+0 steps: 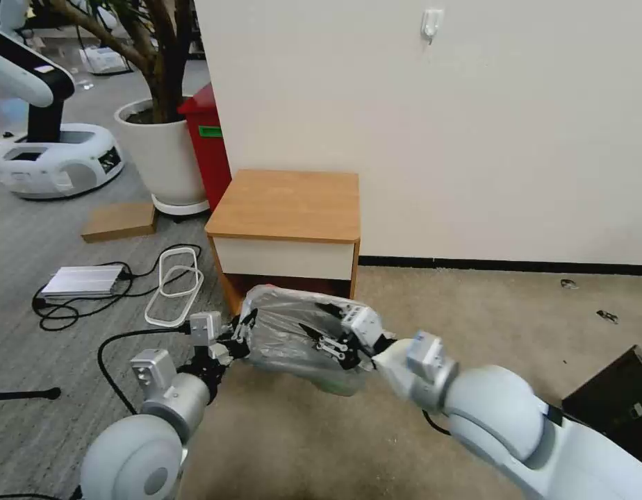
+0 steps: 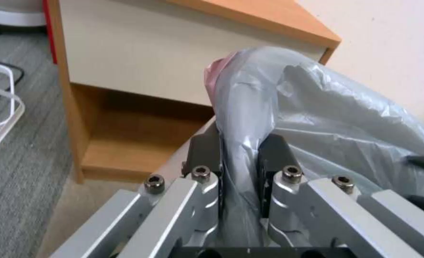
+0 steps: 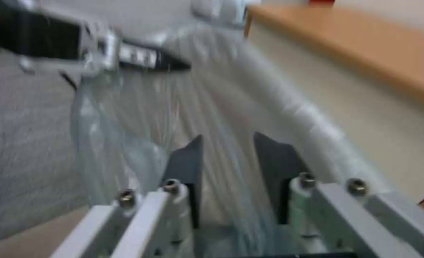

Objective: Pick up the garbage bag from the table and place it over the trash can.

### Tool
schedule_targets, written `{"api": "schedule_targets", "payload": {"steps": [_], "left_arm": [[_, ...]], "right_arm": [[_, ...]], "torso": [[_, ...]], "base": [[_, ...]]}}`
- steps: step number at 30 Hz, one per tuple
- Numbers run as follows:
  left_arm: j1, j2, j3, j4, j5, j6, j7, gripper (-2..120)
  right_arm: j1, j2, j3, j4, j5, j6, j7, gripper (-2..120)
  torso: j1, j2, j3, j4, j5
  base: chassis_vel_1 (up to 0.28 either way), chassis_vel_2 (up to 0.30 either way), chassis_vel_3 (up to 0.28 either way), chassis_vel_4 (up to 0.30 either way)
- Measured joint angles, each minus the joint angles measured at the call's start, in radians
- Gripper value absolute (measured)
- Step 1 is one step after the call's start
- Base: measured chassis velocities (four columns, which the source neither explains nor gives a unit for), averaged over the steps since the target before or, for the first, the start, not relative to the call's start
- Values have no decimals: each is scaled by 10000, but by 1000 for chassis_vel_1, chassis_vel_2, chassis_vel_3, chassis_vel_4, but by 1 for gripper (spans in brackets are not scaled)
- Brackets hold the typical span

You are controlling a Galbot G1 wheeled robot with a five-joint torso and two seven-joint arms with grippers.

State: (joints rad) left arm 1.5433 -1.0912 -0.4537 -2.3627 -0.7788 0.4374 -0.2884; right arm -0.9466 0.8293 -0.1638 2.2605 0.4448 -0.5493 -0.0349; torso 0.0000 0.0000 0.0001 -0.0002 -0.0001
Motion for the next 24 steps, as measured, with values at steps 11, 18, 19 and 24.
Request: {"api": "schedule_targets", "payload": {"steps": [11,18,19,24], "left_arm": [[5,67,32,-231,432,-59,330,10],[-48,204,-8,-444,679,-57,604,10],[-47,224,-8,-462,704,-55,634,10],[-26,278,-6,-503,853,-50,823,10]], "right_arm": [[1799,242,-1312,-703,1145,-1589,502,0],[3042,795,-2884,-1672,1151,-1646,1319,0],[3165,860,-3048,-1803,1152,-1644,1470,0],[3589,1016,-3451,-2312,1149,-1633,1738,0]], "torso": [[0,-1,-1,2,-1],[0,0,0,3,0],[0,-1,0,3,0],[0,0,0,3,-1]], "base": [[0,0,0,0],[0,0,0,0],[0,0,0,0],[0,0,0,0]]}}
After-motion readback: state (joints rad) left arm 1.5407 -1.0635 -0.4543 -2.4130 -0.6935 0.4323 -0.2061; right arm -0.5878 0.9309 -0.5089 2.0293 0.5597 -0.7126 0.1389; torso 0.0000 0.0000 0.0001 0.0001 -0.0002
